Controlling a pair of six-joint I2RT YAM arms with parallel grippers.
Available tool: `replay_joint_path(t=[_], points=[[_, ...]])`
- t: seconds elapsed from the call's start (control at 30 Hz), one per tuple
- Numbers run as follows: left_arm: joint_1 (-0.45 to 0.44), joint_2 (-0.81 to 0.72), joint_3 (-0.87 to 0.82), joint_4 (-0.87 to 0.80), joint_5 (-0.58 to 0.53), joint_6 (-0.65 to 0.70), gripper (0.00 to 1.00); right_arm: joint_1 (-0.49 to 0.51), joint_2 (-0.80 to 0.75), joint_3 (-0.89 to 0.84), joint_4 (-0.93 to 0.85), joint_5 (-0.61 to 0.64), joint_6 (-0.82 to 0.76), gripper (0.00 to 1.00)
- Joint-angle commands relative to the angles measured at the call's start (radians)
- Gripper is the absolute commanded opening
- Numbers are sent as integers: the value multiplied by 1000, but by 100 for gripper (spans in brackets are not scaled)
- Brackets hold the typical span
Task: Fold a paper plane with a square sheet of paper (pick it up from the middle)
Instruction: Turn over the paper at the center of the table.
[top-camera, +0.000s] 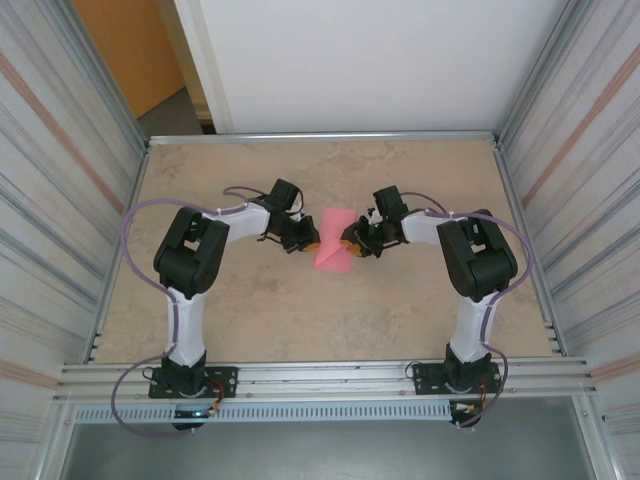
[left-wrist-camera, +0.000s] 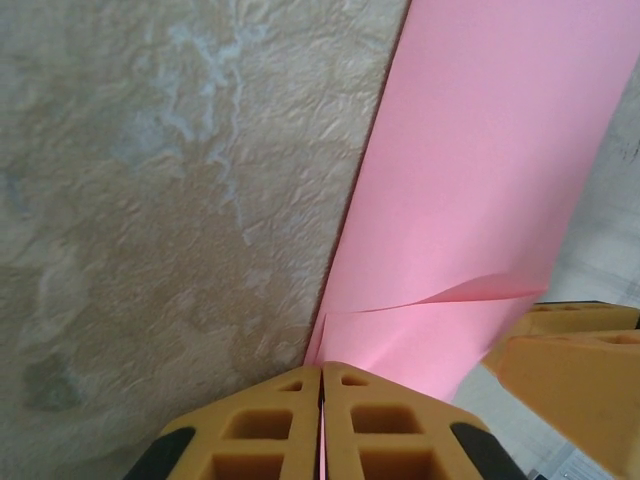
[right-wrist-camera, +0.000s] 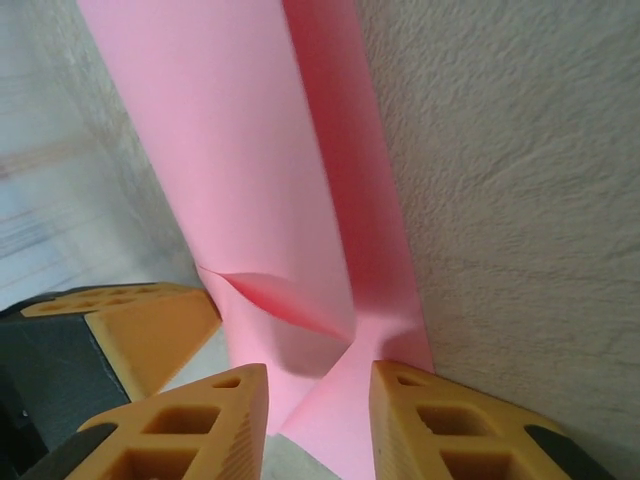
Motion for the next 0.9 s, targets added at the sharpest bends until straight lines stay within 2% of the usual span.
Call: replay_joint_path(t=[0.0,0.37,0.63,0.87], points=[[3,25,-7,-25,-15,-14,8,8,22,15,41,-36,22,29],[5,22,1,-38,-12,-15,8,25,30,2,132,-102,8,24],[9,-6,12,-39,-5,-15,12,68,58,20,81,-46,-85,23],[17,-43,7,-33,-5,-25,16,72,55,11,111,-24,-91,12]])
